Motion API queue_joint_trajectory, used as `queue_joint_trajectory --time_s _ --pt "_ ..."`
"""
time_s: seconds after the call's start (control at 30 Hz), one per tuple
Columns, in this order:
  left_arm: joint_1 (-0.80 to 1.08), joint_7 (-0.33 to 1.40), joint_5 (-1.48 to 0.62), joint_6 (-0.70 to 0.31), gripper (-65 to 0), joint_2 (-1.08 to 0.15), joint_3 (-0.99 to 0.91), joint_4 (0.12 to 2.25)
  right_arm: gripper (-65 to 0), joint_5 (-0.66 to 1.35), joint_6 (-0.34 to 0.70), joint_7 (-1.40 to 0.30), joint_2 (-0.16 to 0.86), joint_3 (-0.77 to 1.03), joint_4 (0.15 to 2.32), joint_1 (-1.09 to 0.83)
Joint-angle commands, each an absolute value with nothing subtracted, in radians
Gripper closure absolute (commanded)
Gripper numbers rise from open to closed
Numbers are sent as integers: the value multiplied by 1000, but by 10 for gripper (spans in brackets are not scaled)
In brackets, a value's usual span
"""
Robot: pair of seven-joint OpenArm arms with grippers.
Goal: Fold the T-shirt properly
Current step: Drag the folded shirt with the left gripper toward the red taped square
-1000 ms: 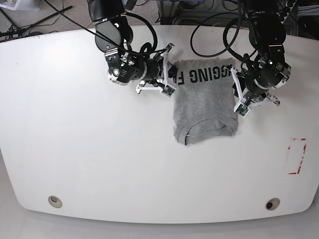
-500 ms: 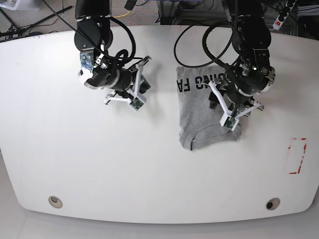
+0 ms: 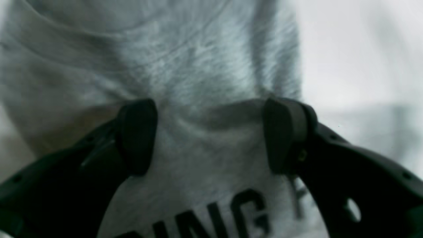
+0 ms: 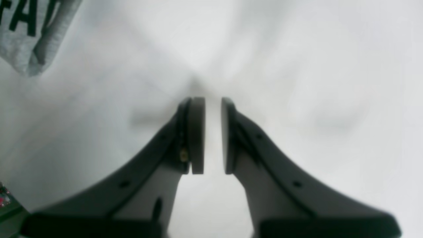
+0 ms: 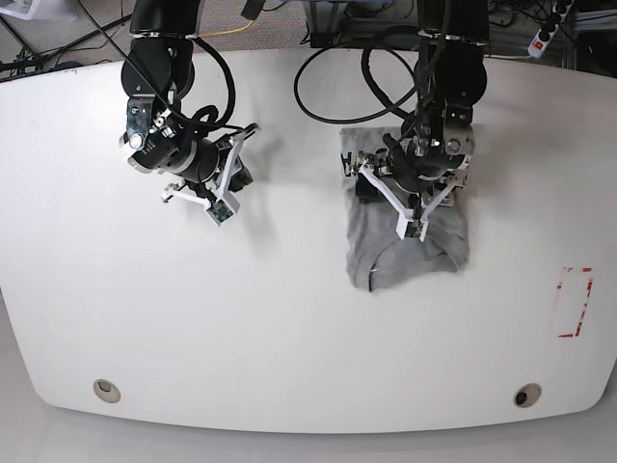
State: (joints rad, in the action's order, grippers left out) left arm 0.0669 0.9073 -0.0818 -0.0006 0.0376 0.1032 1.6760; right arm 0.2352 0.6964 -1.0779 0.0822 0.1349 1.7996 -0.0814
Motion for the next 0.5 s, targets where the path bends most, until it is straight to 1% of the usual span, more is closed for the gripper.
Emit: queue_joint_trajectory --time_s 0.0,0.17,0.23,0.27,0.33,0.4,0.47 --pt "54 905 -84 1 -472 16 97 1606 -75 251 698 -1061 85 145 1821 -68" --pt "54 905 -91 -1 -472 -131 96 1517 -75 251 698 -1096 87 150 1824 -62" --pt "56 905 -93 -15 -472 -202 68 1508 -75 251 698 -1098 87 150 1834 -62" --pt "56 905 -93 -39 -472 -232 48 1508 -75 248 698 -1098 93 150 1848 -62" --pt "59 905 -93 -127 -468 -295 -5 1500 -75 251 698 -1101 104 150 1870 -62" --pt "64 905 -91 -240 -467 -367 -77 1484 -75 251 698 -1106 104 150 1890 -62" --pt "65 905 -85 -325 -467 -415 -137 1457 -75 251 698 -1106 105 150 1905 -62"
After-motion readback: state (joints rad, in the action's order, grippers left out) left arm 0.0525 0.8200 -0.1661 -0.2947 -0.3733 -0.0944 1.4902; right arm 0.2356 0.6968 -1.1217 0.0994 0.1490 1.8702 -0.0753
